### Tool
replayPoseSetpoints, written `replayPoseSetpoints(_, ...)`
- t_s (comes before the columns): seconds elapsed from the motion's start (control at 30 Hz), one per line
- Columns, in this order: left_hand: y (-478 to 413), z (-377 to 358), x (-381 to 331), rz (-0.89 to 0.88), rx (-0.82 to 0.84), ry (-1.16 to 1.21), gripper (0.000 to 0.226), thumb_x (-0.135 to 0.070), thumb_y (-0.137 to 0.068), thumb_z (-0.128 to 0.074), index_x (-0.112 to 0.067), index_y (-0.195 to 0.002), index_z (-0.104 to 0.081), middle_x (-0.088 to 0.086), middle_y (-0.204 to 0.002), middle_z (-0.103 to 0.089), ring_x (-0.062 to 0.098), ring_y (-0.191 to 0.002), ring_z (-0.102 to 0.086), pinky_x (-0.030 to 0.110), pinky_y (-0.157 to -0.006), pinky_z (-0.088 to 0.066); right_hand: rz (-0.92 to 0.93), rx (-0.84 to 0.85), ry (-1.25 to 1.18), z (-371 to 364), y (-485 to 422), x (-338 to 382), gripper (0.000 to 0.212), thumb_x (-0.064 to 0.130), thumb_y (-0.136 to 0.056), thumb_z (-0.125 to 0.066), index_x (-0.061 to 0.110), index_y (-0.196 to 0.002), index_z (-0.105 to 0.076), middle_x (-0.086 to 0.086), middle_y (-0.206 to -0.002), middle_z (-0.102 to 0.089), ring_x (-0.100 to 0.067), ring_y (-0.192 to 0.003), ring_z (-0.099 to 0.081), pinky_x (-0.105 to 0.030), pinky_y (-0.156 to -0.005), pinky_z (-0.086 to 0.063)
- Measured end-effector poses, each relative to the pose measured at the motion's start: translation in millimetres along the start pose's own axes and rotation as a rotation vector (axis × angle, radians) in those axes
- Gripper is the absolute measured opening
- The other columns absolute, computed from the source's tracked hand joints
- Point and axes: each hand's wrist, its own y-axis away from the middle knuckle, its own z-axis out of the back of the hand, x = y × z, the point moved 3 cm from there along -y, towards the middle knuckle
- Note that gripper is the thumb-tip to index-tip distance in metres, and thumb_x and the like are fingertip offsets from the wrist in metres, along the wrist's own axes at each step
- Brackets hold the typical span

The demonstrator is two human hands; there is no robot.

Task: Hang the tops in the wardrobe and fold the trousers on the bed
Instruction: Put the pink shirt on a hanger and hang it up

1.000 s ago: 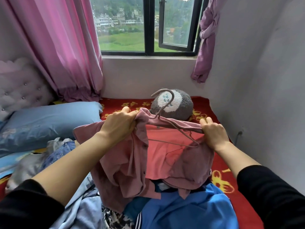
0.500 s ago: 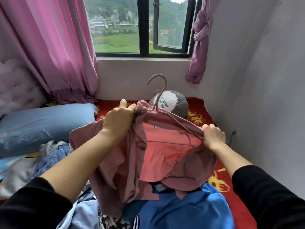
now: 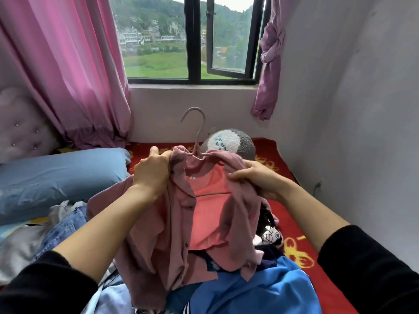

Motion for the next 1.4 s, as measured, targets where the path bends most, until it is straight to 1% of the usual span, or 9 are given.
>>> replayPoseSetpoints(0.1,-5,19,15,0.024,-0.110,0.132,0.028,-0.034,-0.100,-0.040,-0.028,-0.118,-0.061,0.004,-0.085,-0.039,0.040,-0.079,-0.057,0.041,-0.068,-0.042,0.070,0.118,0.146,-8,0,17,0.052,0.005,-0.066,-0.057,0.017,-0.115,-0.066,-0.005,-0.094,-0.064,-0.018,-0.079,-0.059,-0.031,-0.070,-0.047)
replayPoseSetpoints(0.23,-9,55,32,0.012,-0.314,0.227,0.019,-0.024,-0.090,-0.048,-0.023,-0.097,-0.066,-0.002,-0.073,-0.042,0.027,-0.067,-0.051,0.031,-0.059,-0.034,0.438,-0.338,0.847,2,-19,48,0.068,0.011,-0.067,-0.059,0.044,-0.126,-0.054,0.009,-0.126,-0.044,-0.013,-0.125,-0.040,-0.044,-0.106,-0.032)
replayPoseSetpoints(0.33,-12,88,41,0.024,-0.409,0.312,0.023,-0.022,-0.079,-0.049,-0.024,-0.091,-0.068,-0.003,-0.069,-0.043,0.020,-0.064,-0.048,0.029,-0.058,-0.033,0.513,-0.436,1.174,-5,-38,69,0.056,0.039,-0.081,-0.045,0.031,-0.136,-0.044,0.001,-0.130,-0.051,-0.021,-0.127,-0.041,-0.042,-0.103,-0.022)
replayPoseSetpoints(0.5,-18,156,45,0.032,-0.519,0.449,0.034,-0.018,-0.072,-0.060,-0.028,-0.102,-0.074,-0.011,-0.071,-0.051,0.016,-0.075,-0.056,0.010,-0.067,-0.035,0.873,-0.367,1.037,-52,-51,139,0.037,0.022,-0.086,-0.060,0.008,-0.120,-0.058,-0.009,-0.113,-0.064,-0.033,-0.105,-0.059,-0.040,-0.085,-0.045)
replayPoseSetpoints(0.63,-18,219,57,0.008,-0.593,0.560,0.027,-0.011,-0.075,-0.068,-0.035,-0.084,-0.074,-0.004,-0.074,-0.058,0.008,-0.070,-0.055,0.022,-0.064,-0.042,0.970,-0.543,0.799,-77,-54,203,0.013,0.022,-0.089,-0.060,0.015,-0.097,-0.066,0.000,-0.091,-0.067,-0.023,-0.089,-0.062,-0.032,-0.069,-0.035)
replayPoseSetpoints(0.77,5,281,56,0.017,-0.836,0.581,0.010,-0.005,-0.080,-0.067,-0.012,-0.079,-0.074,0.010,-0.077,-0.061,0.003,-0.065,-0.050,0.018,-0.059,-0.040,1.038,-0.600,0.719,-108,-50,245,0.018,0.017,-0.089,-0.056,0.020,-0.072,-0.054,-0.004,-0.078,-0.064,-0.022,-0.078,-0.059,-0.029,-0.066,-0.026)
replayPoseSetpoints(0.97,68,309,56,-0.099,-0.440,0.374,0.046,-0.011,-0.065,-0.063,-0.023,-0.109,-0.069,-0.002,-0.097,-0.064,-0.006,-0.089,-0.057,0.006,-0.079,-0.041,1.001,-0.447,0.515,-140,-45,258,0.029,0.015,-0.090,-0.056,-0.005,-0.069,-0.062,-0.023,-0.071,-0.065,-0.015,-0.068,-0.046,-0.036,-0.059,-0.030)
replayPoseSetpoints(1.17,130,306,89,0.228,-0.451,-0.008,0.048,-0.045,-0.084,-0.059,-0.028,-0.128,-0.057,-0.002,-0.118,-0.061,0.014,-0.107,-0.055,0.019,-0.088,-0.038,1.036,-0.232,0.466,-191,-24,240,0.031,0.015,-0.085,-0.062,0.002,-0.058,-0.053,-0.008,-0.053,-0.038,-0.014,-0.064,-0.032,-0.034,-0.049,-0.026)
replayPoseSetpoints(1.4,203,309,86,0.312,-0.659,0.124,0.035,-0.037,-0.090,-0.053,-0.014,-0.108,-0.072,-0.007,-0.103,-0.070,-0.010,-0.091,-0.056,0.005,-0.074,-0.041,1.257,0.028,0.563,-269,42,214,0.023,0.032,-0.086,-0.045,0.012,-0.088,-0.056,0.005,-0.082,-0.059,-0.018,-0.078,-0.050,-0.034,-0.074,-0.028)
